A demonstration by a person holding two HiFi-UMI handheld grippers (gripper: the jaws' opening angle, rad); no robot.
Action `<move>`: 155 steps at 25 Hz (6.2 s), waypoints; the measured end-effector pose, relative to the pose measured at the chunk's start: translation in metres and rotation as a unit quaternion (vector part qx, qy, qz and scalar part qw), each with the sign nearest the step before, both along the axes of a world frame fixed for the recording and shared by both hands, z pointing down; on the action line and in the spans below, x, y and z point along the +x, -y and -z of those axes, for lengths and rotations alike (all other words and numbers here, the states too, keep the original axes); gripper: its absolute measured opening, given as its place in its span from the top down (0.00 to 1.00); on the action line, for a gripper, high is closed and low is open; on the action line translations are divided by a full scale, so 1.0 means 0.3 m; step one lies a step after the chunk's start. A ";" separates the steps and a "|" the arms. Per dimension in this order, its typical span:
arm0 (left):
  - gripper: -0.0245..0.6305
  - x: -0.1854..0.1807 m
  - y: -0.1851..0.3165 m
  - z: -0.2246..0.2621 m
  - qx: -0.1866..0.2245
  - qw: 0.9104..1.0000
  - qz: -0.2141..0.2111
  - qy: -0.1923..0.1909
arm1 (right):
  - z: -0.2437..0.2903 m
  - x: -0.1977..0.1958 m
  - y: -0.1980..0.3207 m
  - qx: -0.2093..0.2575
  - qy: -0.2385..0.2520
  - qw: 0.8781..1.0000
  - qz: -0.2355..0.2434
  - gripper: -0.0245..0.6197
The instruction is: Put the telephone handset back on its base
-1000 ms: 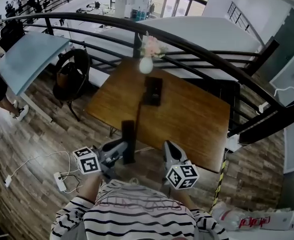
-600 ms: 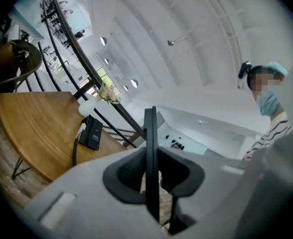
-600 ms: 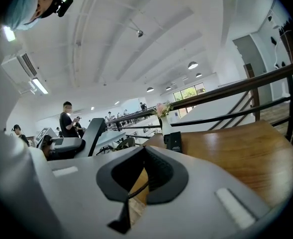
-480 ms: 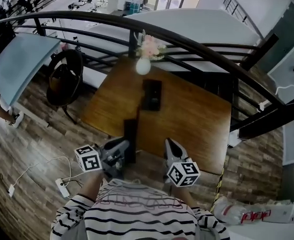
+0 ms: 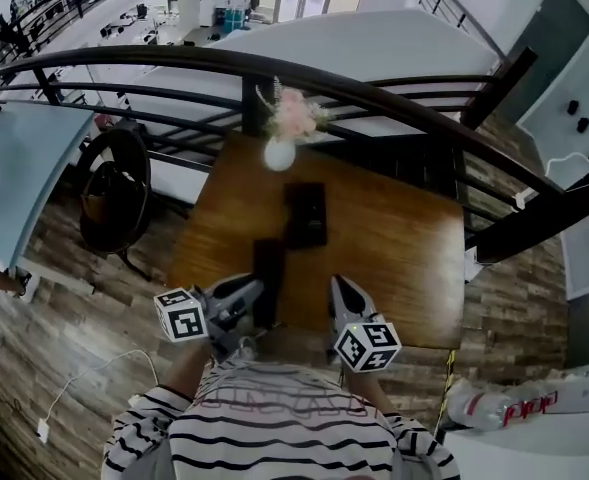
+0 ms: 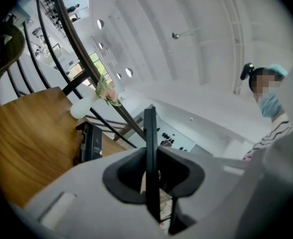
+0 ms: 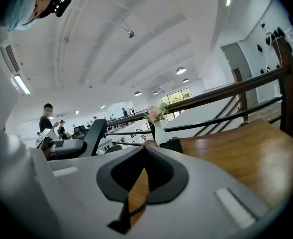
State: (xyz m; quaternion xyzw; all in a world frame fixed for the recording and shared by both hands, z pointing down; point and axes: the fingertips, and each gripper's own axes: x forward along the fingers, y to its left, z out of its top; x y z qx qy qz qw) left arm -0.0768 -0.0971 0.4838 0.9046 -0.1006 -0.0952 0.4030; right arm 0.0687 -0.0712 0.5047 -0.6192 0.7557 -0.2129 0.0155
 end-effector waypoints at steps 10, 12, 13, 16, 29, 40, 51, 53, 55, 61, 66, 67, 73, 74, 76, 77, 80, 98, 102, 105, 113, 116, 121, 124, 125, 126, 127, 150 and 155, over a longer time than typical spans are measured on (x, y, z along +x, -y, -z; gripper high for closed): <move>0.85 0.000 0.261 -0.034 -0.008 0.999 -0.038 -0.008 | -0.040 -0.022 0.122 -0.014 0.012 0.998 -0.062 0.96; 0.85 0.031 0.297 -0.042 -0.010 0.999 -0.041 -0.015 | -0.052 0.004 0.134 -0.019 0.013 0.997 -0.069 0.96; 0.85 0.049 0.313 -0.048 -0.011 0.999 -0.040 -0.016 | -0.058 0.020 0.140 -0.021 0.015 0.997 -0.070 0.96; 0.85 0.116 0.359 -0.075 -0.009 0.999 -0.035 -0.012 | -0.076 0.076 0.167 -0.026 0.016 0.997 -0.064 0.96; 0.85 0.350 0.581 -0.190 -0.017 1.000 0.001 0.000 | -0.086 0.288 0.332 -0.039 0.003 0.999 -0.017 0.96; 0.85 0.462 0.734 -0.343 -0.043 0.998 0.035 0.011 | -0.117 0.412 0.411 -0.053 0.005 0.999 -0.001 0.96; 0.85 0.540 0.830 -0.526 -0.075 0.996 0.044 0.037 | -0.175 0.458 0.474 -0.070 0.005 0.997 0.012 0.96; 0.85 0.550 0.842 -0.547 -0.083 0.995 0.045 0.034 | -0.178 0.460 0.483 -0.072 0.006 0.997 0.016 0.96; 0.85 0.555 0.857 -0.574 -0.086 0.994 0.045 0.041 | -0.184 0.462 0.492 -0.074 0.006 0.997 0.018 0.96; 0.85 0.580 0.889 -0.615 -0.094 0.995 0.033 0.032 | -0.205 0.481 0.511 -0.081 0.007 0.997 0.020 0.96; 0.85 0.581 0.912 -0.633 -0.103 0.994 0.026 0.010 | -0.211 0.483 0.512 -0.086 0.007 0.996 0.021 0.96; 0.85 0.581 0.916 -0.639 -0.107 0.994 0.027 0.009 | -0.214 0.486 0.511 -0.087 0.008 0.996 0.022 0.96; 0.85 0.582 0.930 -0.673 -0.129 0.991 0.029 0.000 | -0.216 0.503 0.512 -0.091 0.006 0.996 0.021 0.96; 0.85 0.583 0.935 -0.677 -0.133 0.991 0.030 -0.004 | -0.215 0.506 0.513 -0.091 0.006 0.996 0.022 0.96; 0.85 0.581 0.938 -0.691 -0.160 0.987 0.032 -0.012 | -0.214 0.509 0.516 -0.091 0.006 0.996 0.024 0.96; 0.85 0.580 0.936 -0.698 -0.180 0.983 0.033 -0.019 | -0.215 0.510 0.517 -0.092 0.006 0.995 0.025 0.96; 0.85 0.572 0.939 -0.715 -0.191 0.981 0.031 -0.019 | -0.224 0.512 0.519 -0.094 0.006 0.995 0.026 0.96; 0.84 0.582 0.978 -0.756 -0.179 0.983 0.029 0.007 | -0.248 0.507 0.542 -0.098 0.006 0.995 0.030 0.96; 0.83 0.593 0.976 -0.746 -0.177 0.983 0.037 0.016 | -0.240 0.500 0.547 -0.097 0.007 0.995 0.031 0.96; 0.82 0.588 0.970 -0.745 -0.171 0.984 0.043 0.032 | -0.233 0.486 0.546 -0.094 0.009 0.995 0.033 0.96; 0.78 0.551 0.958 -0.739 -0.153 0.986 0.052 0.049 | -0.226 0.464 0.534 -0.091 0.008 0.995 0.033 0.96; 0.76 0.544 0.947 -0.723 -0.135 0.988 0.052 0.057 | -0.222 0.458 0.526 -0.089 0.007 0.995 0.033 0.96; 0.73 0.516 0.944 -0.696 -0.099 0.991 0.056 0.072 | -0.213 0.434 0.525 -0.086 0.007 0.996 0.033 0.96; 0.70 0.508 0.933 -0.646 -0.069 0.993 0.056 0.083 | -0.208 0.427 0.517 -0.085 0.006 0.996 0.033 0.96; 0.70 0.503 0.927 -0.630 -0.062 0.993 0.057 0.086 | -0.205 0.423 0.515 -0.084 0.005 0.996 0.034 0.96; 0.70 0.496 0.922 -0.616 -0.055 0.993 0.058 0.088 | -0.203 0.417 0.514 -0.083 0.005 0.996 0.034 0.96; 0.70 0.488 0.915 -0.604 -0.048 0.993 0.058 0.091 | -0.200 0.411 0.513 -0.082 0.005 0.996 0.034 0.96; 0.88 0.209 0.598 -0.213 0.135 0.984 0.041 0.111 | -0.088 0.185 0.367 -0.037 0.001 0.999 -0.004 0.96; 0.93 0.144 0.517 -0.136 0.173 0.979 0.023 0.109 | -0.082 0.124 0.327 -0.026 0.004 1.000 -0.017 0.96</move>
